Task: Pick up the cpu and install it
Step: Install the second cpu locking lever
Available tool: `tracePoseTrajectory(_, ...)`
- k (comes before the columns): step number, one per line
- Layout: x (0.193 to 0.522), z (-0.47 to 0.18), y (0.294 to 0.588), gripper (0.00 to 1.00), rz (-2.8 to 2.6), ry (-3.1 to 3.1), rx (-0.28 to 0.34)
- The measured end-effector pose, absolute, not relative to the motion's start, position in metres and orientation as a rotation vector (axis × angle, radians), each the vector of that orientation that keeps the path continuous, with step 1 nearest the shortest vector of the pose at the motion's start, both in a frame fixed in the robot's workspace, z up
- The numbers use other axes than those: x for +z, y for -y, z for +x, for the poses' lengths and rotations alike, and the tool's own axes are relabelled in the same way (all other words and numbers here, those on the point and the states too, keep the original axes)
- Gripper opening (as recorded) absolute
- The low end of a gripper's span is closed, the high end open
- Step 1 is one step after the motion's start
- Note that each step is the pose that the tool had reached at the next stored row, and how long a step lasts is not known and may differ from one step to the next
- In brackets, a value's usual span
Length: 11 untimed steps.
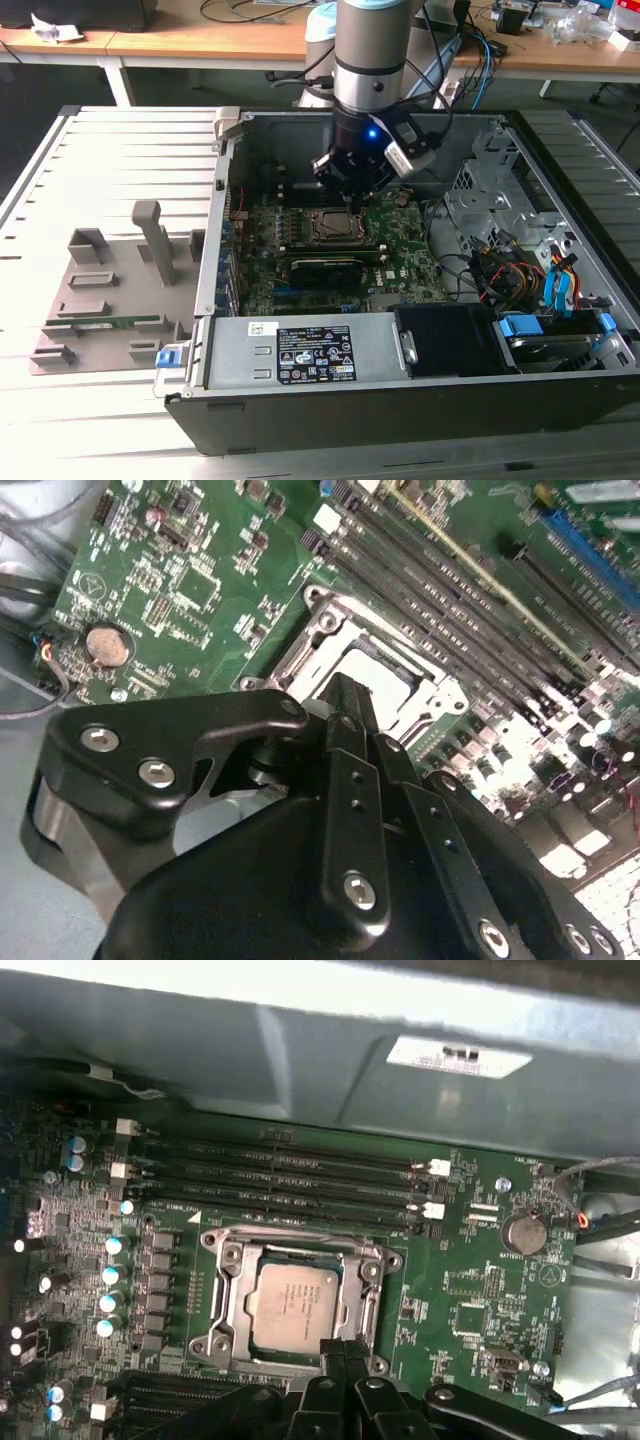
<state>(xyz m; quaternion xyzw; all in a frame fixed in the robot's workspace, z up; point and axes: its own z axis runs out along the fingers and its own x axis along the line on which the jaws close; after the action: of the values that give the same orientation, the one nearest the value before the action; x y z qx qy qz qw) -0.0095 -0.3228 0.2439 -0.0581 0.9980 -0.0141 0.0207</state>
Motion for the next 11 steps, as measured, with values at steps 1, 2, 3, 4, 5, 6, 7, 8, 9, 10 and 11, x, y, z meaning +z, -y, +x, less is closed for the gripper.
tracePoseTrajectory(1,0.244,-0.009,0.330,0.11,-0.180,-3.095,-0.044)
tracePoseTrajectory(2,0.244,-0.010,0.339,0.11,-0.180,-3.095,-0.044)
tracePoseTrajectory(3,0.243,-0.010,0.350,0.11,-0.180,-3.095,-0.044)
tracePoseTrajectory(4,0.242,-0.011,0.354,0.11,-0.180,-3.095,-0.043)
tracePoseTrajectory(5,0.242,-0.011,0.357,0.11,-0.180,-3.094,-0.039)
tracePoseTrajectory(6,0.240,-0.016,0.362,0.11,-0.180,-3.094,-0.014)
tracePoseTrajectory(7,0.240,-0.021,0.364,0.11,-0.179,-3.093,0.002)
tracePoseTrajectory(8,0.238,-0.029,0.366,0.11,-0.179,-3.092,0.026)
tracePoseTrajectory(9,0.237,-0.035,0.367,0.11,-0.178,-3.092,0.040)
tracePoseTrajectory(10,0.236,-0.038,0.367,0.11,-0.178,-3.091,0.046)
tracePoseTrajectory(11,0.236,-0.039,0.367,0.11,-0.178,-3.091,0.050)
